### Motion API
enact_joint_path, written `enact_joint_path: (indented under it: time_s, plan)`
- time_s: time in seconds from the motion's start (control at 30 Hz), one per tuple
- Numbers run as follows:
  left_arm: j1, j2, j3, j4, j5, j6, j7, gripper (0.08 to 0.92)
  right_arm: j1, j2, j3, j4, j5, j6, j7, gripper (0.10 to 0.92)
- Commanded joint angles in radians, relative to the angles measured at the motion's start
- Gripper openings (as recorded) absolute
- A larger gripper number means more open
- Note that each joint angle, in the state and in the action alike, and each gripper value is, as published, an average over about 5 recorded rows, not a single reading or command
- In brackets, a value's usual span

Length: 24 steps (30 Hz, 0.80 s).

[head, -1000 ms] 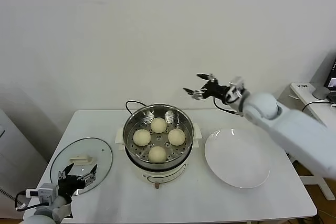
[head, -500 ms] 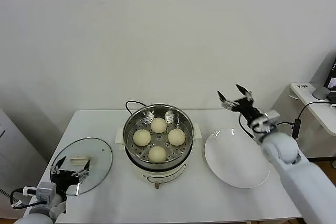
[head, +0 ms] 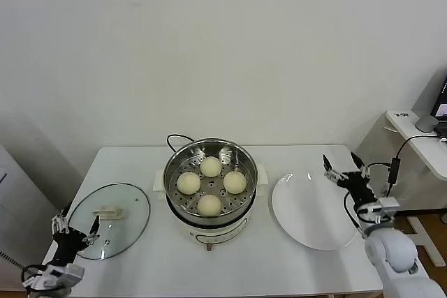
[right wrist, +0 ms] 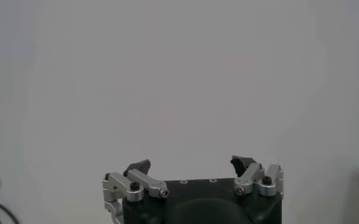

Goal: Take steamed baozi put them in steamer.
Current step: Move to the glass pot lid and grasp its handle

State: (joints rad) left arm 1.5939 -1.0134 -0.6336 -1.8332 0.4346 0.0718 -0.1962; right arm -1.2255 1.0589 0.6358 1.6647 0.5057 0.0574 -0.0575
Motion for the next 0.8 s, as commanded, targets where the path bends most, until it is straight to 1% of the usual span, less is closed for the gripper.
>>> enact_joint_path:
  time_s: [0.03, 0.13, 0.23, 0.53, 0.8]
  plan:
    - [-0.101, -0.069, -0.007, 0.276, 0.809, -0.343, -0.15, 0.823, -0.104, 0.085, 0.091, 0.004, -0.048, 0.012, 0.002, 0.823]
    - [-0.136, -0.08, -0.006, 0.335, 0.887, -0.371, -0.193, 0.823, -0.107, 0.085, 0.093, 0.002, -0.051, 0.014, 0.001, 0.823]
    - [-0.162, -0.088, -0.006, 0.376, 0.915, -0.38, -0.214, 0.823, -0.109, 0.085, 0.096, 0.0, -0.053, 0.016, 0.0, 0.823]
    - [-0.233, -0.086, -0.013, 0.462, 0.924, -0.379, -0.224, 0.823, -0.115, 0.092, 0.092, -0.004, -0.07, 0.021, -0.008, 0.823]
    - [-0.283, -0.088, -0.015, 0.481, 0.936, -0.367, -0.233, 0.823, -0.113, 0.097, 0.09, -0.015, -0.086, 0.025, -0.015, 0.823]
